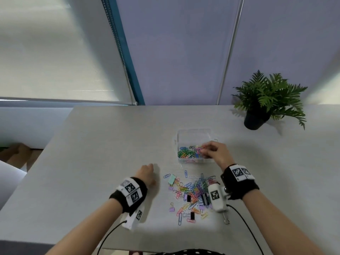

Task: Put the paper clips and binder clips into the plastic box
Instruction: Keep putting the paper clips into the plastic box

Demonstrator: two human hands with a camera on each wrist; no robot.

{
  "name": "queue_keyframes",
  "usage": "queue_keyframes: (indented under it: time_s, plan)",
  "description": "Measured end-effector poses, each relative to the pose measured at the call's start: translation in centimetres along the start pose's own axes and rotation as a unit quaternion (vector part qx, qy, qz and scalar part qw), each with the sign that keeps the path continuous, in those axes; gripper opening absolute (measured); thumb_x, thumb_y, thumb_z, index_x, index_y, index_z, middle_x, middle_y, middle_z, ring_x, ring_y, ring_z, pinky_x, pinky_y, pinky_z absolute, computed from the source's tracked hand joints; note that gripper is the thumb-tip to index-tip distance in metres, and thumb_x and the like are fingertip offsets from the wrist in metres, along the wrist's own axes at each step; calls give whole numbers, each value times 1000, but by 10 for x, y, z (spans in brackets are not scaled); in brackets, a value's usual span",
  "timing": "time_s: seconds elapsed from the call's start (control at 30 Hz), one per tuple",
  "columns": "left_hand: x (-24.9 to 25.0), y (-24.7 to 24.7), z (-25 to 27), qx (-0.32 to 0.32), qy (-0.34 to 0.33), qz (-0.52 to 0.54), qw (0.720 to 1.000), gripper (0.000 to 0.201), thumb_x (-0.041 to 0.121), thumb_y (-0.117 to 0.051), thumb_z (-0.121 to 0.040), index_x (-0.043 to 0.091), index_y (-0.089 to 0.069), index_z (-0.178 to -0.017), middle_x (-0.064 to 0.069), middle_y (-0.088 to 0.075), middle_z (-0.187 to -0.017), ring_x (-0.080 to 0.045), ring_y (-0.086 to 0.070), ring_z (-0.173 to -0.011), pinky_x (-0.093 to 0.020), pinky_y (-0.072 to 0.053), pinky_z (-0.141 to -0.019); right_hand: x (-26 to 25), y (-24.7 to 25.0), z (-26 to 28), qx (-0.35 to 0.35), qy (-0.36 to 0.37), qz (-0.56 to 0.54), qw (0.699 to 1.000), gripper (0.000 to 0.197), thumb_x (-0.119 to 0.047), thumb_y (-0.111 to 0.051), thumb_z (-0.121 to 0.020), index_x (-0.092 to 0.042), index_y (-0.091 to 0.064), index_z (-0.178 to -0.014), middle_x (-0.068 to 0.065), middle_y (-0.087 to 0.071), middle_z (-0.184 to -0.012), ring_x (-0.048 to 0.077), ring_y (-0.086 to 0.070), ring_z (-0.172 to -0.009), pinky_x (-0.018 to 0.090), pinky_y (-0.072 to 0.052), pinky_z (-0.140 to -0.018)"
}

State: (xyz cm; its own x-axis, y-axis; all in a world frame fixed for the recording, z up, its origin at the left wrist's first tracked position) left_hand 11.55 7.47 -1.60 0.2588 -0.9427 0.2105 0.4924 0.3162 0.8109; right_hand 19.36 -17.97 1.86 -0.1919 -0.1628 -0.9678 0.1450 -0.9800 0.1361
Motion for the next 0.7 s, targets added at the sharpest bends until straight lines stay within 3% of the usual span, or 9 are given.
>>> queue_keyframes:
  time_s: [0.1,0.17,0.3,0.4,0.53,0.6,0.7]
  plan:
    - [10,-13,12,57,-23,-1,998,27,8,-38,-93,0,-41,-118,-19,-49,-121,-35,-53,-110,-37,-43,-91,-9,2,-17,23,15,37,999,21,9,-61,-79,6,-62,-100,27,-66,-96,19,-61,-65,13,-54,-57]
    - [20,-15,16,92,-45,-7,995,24,9,-35,-93,1,-43,-115,-17,-50,-115,-34,-55,-104,-35,-44,-87,-12,-1,-22,17,27,94,995,26,7,-62,-79,4,-62,-105,25,-65,-103,22,-63,-72,12,-54,-61]
    - [27,-12,13,96,-60,-36,993,25,15,-38,-93,2,-49,-111,-18,-55,-115,-35,-56,-104,-36,-45,-85,-18,-12,-13,-11,93,265,960,31,5,-60,-81,-1,-61,-111,16,-64,-113,27,-61,-101,26,-48,-89]
    - [27,-9,11,93,-74,-41,992,23,15,-40,-91,4,-55,-105,-17,-58,-113,-34,-57,-102,-37,-45,-83,-15,-33,11,-74,148,299,940,26,4,-58,-83,-4,-62,-107,11,-65,-109,20,-60,-100,22,-46,-90]
    - [26,-13,19,124,-100,-21,987,18,20,-38,-94,11,-53,-91,-11,-60,-102,-22,-52,-81,-28,-40,-72,15,-61,49,-189,143,394,888,17,-10,-56,-87,-11,-61,-104,6,-64,-108,10,-57,-92,21,-48,-89]
    - [30,-17,29,138,-133,-17,981,16,23,-38,-96,14,-50,-96,-6,-59,-101,-17,-49,-79,-26,-42,-73,28,-68,65,-220,140,444,857,19,-14,-55,-88,-12,-59,-106,4,-59,-111,14,-56,-97,27,-48,-90]
    - [55,-34,48,108,-253,-5,961,22,20,-45,-95,13,-48,-115,-2,-56,-111,-15,-56,-87,-22,-47,-82,38,-74,76,-230,134,504,821,30,-18,-57,-87,-13,-51,-116,5,-51,-118,19,-50,-108,31,-46,-91]
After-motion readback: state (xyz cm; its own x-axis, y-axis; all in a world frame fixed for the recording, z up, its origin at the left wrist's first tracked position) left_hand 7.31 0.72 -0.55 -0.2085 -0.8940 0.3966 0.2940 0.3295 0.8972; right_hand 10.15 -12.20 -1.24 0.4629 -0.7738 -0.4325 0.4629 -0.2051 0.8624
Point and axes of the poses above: each hand's wrist, its own z-axis away from the middle knuckle, its own y-axis out of the back of the hand, x = y × z, the point moved 7 cm from there along -z, towards the middle knuckle
